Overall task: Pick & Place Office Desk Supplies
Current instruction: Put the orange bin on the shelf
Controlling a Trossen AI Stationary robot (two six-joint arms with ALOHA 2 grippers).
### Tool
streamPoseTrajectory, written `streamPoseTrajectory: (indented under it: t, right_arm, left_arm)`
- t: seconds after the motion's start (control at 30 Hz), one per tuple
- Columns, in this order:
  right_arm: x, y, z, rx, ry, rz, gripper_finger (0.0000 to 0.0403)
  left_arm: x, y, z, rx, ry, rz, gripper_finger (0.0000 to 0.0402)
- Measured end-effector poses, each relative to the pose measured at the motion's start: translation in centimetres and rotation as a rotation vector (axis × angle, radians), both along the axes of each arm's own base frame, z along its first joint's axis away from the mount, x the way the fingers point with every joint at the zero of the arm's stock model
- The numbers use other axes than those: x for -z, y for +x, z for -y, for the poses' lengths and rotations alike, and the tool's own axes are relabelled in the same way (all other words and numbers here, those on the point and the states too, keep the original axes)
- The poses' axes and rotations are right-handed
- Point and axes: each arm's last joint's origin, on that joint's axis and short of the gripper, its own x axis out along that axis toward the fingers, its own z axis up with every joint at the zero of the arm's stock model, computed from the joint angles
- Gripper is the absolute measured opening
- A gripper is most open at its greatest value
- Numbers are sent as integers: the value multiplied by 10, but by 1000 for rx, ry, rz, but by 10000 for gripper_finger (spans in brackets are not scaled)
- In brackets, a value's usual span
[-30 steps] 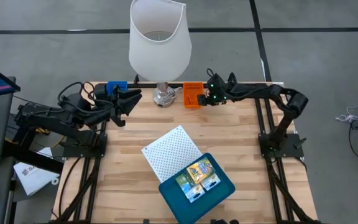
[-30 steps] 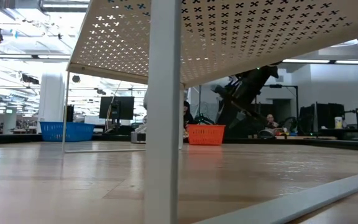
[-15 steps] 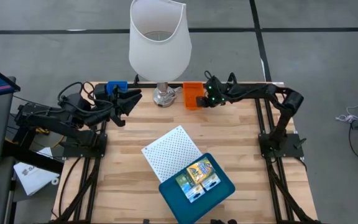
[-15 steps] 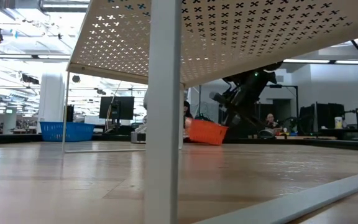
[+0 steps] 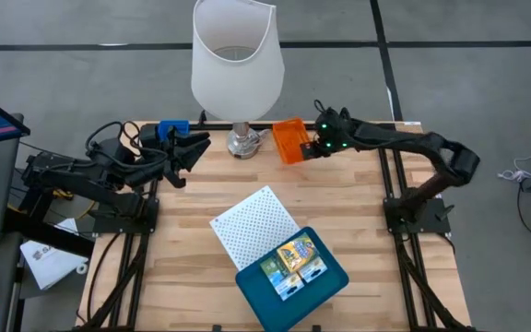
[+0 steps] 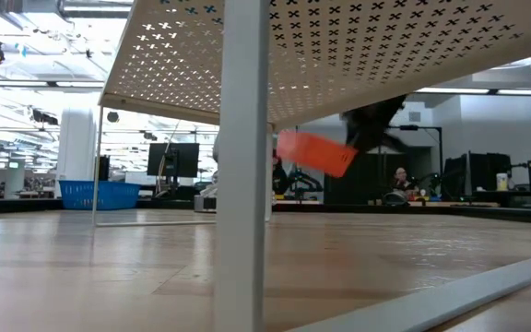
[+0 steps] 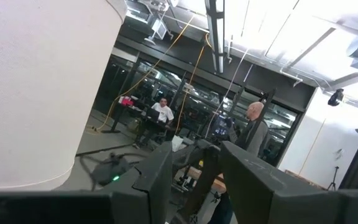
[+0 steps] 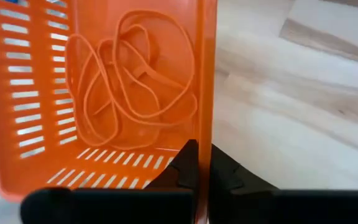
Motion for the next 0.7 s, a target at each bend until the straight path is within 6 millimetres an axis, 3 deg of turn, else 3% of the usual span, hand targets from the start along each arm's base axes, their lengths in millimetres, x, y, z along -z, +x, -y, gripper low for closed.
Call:
streamPoseTrajectory:
  t: [0.27,0.53,0.7]
  right_arm:
    - [-56,-26,-52,-143,55,-69,2]
    - [-124,-17,-91,-167,77,-43,1]
    - [-147,-10,-117,-169,133,-27,1]
  left_arm:
    - [0,0,0,12,0,3,131]
    - [-2,0,1,53,7,26,131]
    - [-4,-1,2,84,19,44,131]
